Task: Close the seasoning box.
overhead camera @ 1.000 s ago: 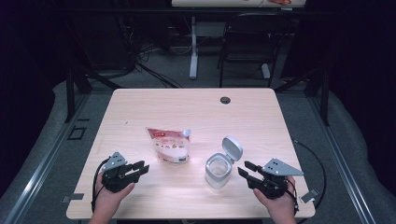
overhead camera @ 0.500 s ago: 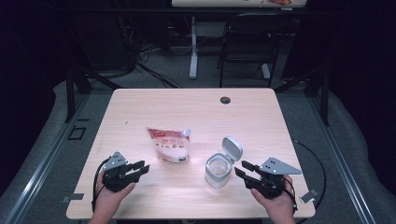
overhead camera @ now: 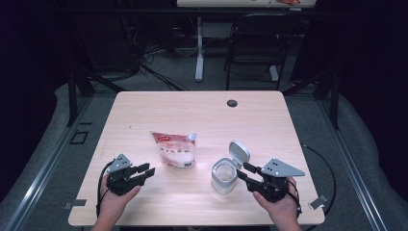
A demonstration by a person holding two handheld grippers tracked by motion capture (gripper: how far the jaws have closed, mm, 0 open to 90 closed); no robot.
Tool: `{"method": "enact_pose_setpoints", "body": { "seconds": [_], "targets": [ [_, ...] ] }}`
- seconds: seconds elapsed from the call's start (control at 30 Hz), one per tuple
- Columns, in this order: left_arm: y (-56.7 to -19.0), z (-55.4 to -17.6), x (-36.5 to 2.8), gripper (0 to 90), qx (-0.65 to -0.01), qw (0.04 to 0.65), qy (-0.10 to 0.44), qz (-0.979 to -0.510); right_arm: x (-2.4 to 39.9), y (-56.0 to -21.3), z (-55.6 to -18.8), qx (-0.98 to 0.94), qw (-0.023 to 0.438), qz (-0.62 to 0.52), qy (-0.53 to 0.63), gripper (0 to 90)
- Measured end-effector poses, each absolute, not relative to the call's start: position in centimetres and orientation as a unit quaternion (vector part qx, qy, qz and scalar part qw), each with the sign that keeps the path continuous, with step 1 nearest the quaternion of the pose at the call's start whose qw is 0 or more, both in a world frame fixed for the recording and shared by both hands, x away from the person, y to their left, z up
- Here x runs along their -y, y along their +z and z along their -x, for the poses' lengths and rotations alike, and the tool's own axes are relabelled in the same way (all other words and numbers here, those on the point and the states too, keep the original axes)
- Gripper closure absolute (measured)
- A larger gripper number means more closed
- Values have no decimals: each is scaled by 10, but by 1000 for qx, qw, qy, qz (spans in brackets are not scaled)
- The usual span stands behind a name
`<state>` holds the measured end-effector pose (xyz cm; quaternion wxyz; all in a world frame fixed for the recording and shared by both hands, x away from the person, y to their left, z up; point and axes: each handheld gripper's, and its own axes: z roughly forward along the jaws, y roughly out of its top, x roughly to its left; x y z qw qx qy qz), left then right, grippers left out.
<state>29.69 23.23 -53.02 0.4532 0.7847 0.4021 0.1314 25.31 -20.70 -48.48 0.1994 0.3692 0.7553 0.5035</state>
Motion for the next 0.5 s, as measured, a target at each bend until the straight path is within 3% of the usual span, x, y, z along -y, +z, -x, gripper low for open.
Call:
{"method": "enact_pose_setpoints", "body": {
  "seconds": [0.5],
  "targets": [
    [-532,-299,-232,656,-400,454,129,-786,182,-462,-266,-778,198,-330,497,651]
  ]
}}
